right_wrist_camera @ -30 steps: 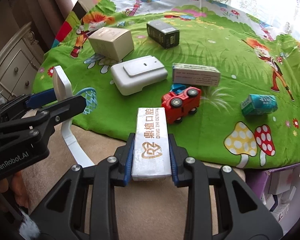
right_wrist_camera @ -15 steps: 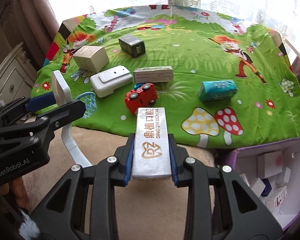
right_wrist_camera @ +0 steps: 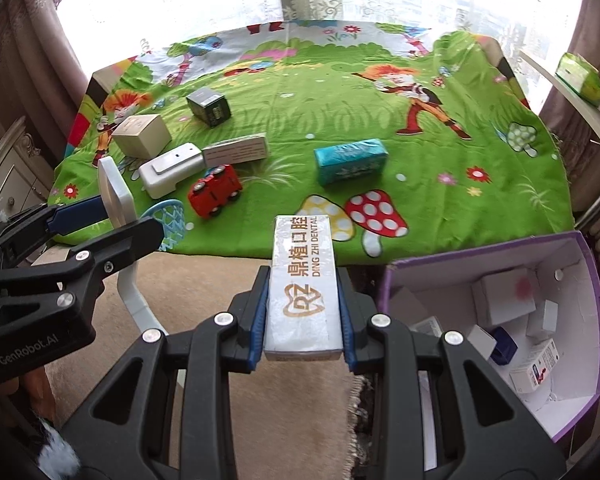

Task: Organize rigid objects

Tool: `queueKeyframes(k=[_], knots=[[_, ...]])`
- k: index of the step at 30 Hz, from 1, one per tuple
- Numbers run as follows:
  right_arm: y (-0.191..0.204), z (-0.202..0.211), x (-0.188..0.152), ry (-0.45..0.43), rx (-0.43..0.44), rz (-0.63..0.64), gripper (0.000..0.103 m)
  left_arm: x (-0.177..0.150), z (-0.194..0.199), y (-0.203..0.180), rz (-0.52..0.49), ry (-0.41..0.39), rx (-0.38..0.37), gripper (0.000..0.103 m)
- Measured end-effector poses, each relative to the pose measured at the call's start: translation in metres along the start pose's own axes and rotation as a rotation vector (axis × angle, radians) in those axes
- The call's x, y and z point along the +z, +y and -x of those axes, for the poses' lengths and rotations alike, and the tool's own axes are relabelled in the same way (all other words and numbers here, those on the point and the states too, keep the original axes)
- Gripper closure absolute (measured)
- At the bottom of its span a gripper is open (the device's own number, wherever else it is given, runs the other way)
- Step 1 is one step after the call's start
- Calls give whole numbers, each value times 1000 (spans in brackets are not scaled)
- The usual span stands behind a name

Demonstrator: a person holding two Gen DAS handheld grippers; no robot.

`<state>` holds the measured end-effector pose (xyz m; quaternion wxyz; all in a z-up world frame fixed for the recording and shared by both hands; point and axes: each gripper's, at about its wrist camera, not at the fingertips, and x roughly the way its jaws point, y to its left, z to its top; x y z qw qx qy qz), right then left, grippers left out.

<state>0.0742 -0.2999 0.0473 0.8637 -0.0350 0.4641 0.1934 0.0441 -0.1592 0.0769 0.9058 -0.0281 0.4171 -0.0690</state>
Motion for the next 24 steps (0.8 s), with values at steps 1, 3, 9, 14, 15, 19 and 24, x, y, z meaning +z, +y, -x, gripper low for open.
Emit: queueKeyframes(k=[1,3,9,14,15,19,24], knots=[[-5,2,-2,-1,-5,-8,69,0,0,-4,-7,-1,-9,42],[-13,4,-4,-2,-16,-24,69,2,-1,-13,-24,1,-24,42],[-40,16,-14,-14,-57,-70,69,4,-6,-41,-75,12,-64,42],[-65,26,-22,-25,-100,-115,69,4,-12,-65,-117,24,-97,42],[-70,27,-23,-26,-107,-123,69,4,-14,-70,-125,28,-104,42],[-91,33,-32,-25,-137,-160,69,5,-21,-88,-158,41,-138,42],[-113,39,-44,-20,-173,-201,69,6,-28,-111,-201,49,-171,42]])
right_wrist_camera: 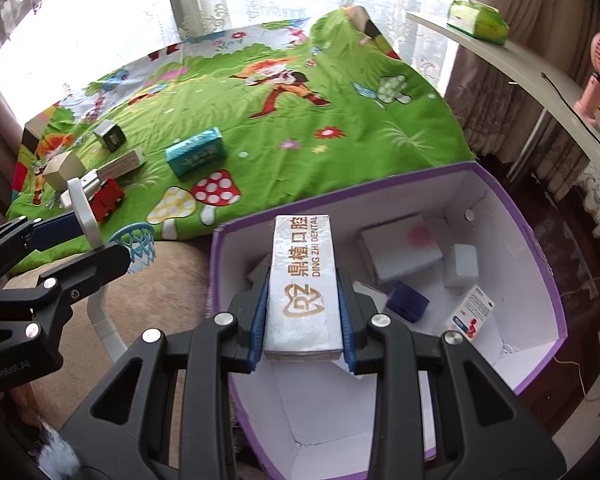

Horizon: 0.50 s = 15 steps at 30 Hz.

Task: Organize rigid objects

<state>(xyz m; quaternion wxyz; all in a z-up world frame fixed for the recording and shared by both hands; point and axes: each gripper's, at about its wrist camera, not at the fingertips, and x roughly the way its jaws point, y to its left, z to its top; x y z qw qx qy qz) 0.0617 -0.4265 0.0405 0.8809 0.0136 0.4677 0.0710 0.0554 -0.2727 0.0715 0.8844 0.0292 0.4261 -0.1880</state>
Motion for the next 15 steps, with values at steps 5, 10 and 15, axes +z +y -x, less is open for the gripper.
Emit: queueKeyframes(k=[5,10,15], knots=[[-17,1,-4,-6,-52,-22,69,5,-10,-15,-23,15,-31,42],[-28,5,-6,-21,-131,-33,69,8,-20,-27,-46,31,-54,42],[-38,6,-6,-27,-190,-47,69,12,-30,-34,-43,44,-101,39]])
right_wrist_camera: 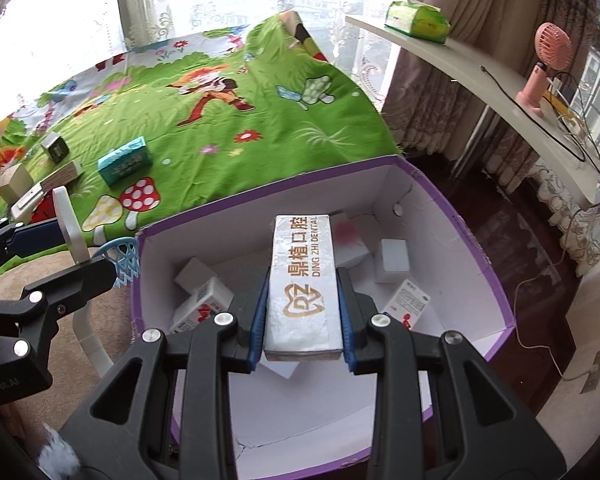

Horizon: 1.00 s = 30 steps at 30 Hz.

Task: Organize rigid objects
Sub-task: 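Open both tools to drop the holder and box into the storage box, then move both open tools back toward the items on the bed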

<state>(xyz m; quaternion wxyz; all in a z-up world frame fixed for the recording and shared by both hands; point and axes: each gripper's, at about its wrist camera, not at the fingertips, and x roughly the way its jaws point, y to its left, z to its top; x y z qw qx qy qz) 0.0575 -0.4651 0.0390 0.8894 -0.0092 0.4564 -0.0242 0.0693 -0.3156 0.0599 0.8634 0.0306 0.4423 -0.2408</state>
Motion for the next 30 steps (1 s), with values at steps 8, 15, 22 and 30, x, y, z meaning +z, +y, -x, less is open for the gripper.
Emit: queueKeyframes(k=[8,15,22,30], knots=[[-4,-4,1,14,-28,-25,68,-2,-1,8,42,9,-4,26],[15,1,3,3,50,-14,44,-15,21,37,96,-23,206,25],[52,1,5,12,159,26,44,-37,53,87,183,-44,458,25],[99,3,9,26,253,97,44,-70,90,153,338,-36,654,25]])
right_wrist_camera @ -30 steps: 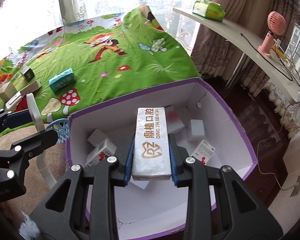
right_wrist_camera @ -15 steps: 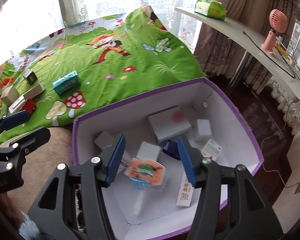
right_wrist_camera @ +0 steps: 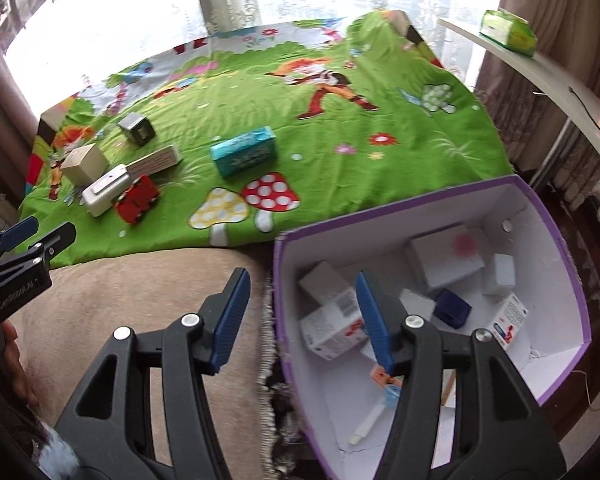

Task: Organize rigid objects
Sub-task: 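Move both open tools back toward the items on the bed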

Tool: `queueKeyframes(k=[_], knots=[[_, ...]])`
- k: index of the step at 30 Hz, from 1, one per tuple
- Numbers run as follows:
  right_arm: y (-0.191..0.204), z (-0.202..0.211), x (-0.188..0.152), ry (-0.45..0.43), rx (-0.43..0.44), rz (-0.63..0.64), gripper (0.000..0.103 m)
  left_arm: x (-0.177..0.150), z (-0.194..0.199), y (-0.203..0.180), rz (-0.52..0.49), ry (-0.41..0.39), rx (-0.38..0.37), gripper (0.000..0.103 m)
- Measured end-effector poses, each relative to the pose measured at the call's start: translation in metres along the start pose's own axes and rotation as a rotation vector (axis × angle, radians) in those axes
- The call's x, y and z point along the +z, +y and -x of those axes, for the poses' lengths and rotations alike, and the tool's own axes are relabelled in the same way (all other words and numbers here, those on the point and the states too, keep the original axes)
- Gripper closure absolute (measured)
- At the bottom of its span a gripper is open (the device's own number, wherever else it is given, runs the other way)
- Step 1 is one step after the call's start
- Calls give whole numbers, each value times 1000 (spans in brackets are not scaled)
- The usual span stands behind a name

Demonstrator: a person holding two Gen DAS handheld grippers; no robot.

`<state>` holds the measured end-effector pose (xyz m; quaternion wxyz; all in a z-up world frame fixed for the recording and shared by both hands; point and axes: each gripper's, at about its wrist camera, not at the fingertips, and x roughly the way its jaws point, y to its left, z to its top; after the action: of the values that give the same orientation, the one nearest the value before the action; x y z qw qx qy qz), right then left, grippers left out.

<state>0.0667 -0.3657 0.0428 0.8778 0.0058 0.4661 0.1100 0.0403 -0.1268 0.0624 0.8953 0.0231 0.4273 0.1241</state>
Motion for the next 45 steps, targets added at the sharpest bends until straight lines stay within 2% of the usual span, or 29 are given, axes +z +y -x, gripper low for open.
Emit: queueKeyframes(k=[9,17,37,45], knots=[[43,-12,6,24,66,77,44,-22,-14,72,118,57,155,25],[76,-22,9,46,113,137,44,-34,-24,110,182,93,229,25],[97,-35,10,71,137,176,43,-39,-38,124,211,143,229,25],[103,-38,11,76,139,184,40,-40,-41,124,213,156,217,25]])
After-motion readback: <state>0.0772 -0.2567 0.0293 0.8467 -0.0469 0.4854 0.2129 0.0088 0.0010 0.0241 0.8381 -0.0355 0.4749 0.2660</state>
